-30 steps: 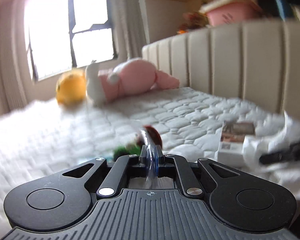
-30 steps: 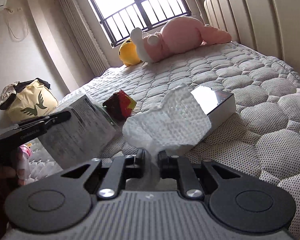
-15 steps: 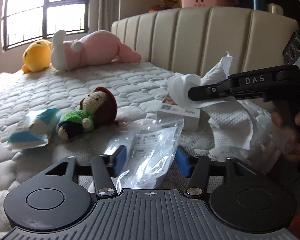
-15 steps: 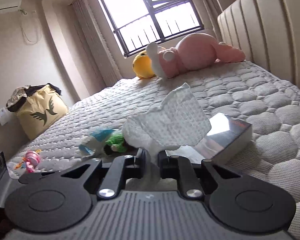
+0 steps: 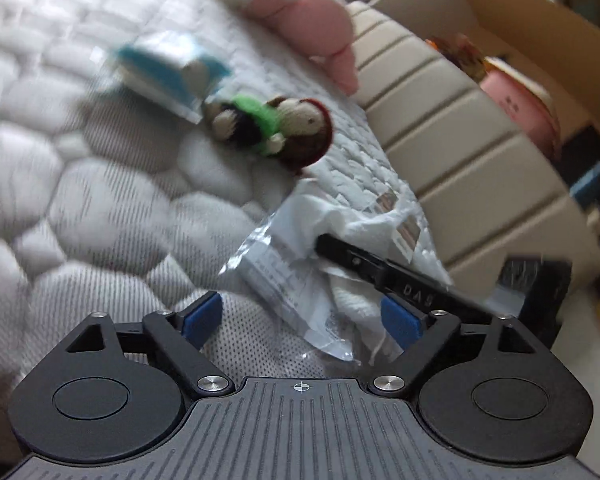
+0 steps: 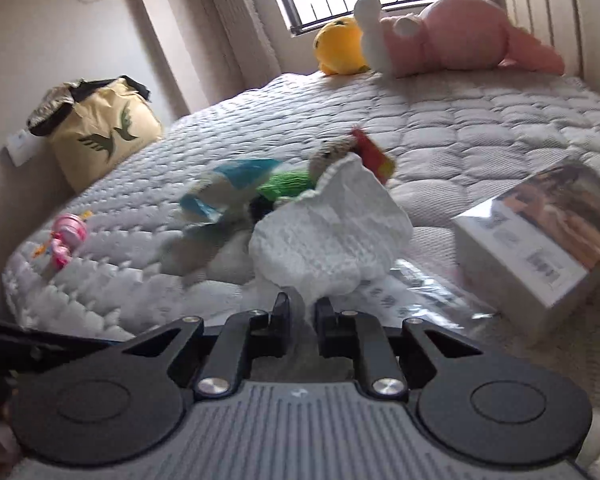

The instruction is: Organize objects

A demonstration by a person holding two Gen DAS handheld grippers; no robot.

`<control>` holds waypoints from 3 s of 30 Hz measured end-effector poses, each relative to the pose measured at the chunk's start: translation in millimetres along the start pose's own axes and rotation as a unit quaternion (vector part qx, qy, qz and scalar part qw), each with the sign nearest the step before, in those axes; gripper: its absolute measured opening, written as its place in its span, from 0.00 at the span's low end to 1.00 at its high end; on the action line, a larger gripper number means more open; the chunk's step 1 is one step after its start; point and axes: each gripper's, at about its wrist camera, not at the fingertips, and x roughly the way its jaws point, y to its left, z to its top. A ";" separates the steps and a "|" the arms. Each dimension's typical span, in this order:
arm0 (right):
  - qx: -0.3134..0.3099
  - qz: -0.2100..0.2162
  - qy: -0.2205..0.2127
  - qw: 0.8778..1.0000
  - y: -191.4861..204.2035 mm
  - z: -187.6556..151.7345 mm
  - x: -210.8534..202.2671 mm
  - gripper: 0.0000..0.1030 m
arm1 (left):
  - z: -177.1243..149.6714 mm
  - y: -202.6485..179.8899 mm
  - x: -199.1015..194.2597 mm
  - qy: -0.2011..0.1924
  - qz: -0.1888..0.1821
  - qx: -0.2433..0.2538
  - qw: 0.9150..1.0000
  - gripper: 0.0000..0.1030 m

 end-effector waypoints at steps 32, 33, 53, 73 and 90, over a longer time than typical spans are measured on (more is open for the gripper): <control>0.000 0.032 -0.009 0.999 1.2 -17.0 -8.4 0.07 | 11.6 -9.0 45.5 -0.052 -0.030 -0.055 0.997 0.94; 0.011 0.050 -0.004 0.999 -3.6 -19.0 -10.5 0.07 | 11.7 -7.8 45.0 -0.052 -0.033 -0.056 0.997 0.94; 0.056 -0.050 -0.054 0.996 -57.2 -22.4 -64.7 0.07 | -3.4 -56.1 61.1 -0.090 0.074 0.204 0.972 0.19; -0.010 0.035 0.015 0.999 27.8 1.5 18.5 0.07 | -19.1 -34.6 -12.4 -0.143 0.161 0.312 0.925 0.18; 0.029 0.027 -0.024 0.999 1.5 14.2 -7.1 0.07 | -48.7 -70.8 -33.8 -0.185 0.234 0.485 0.822 0.28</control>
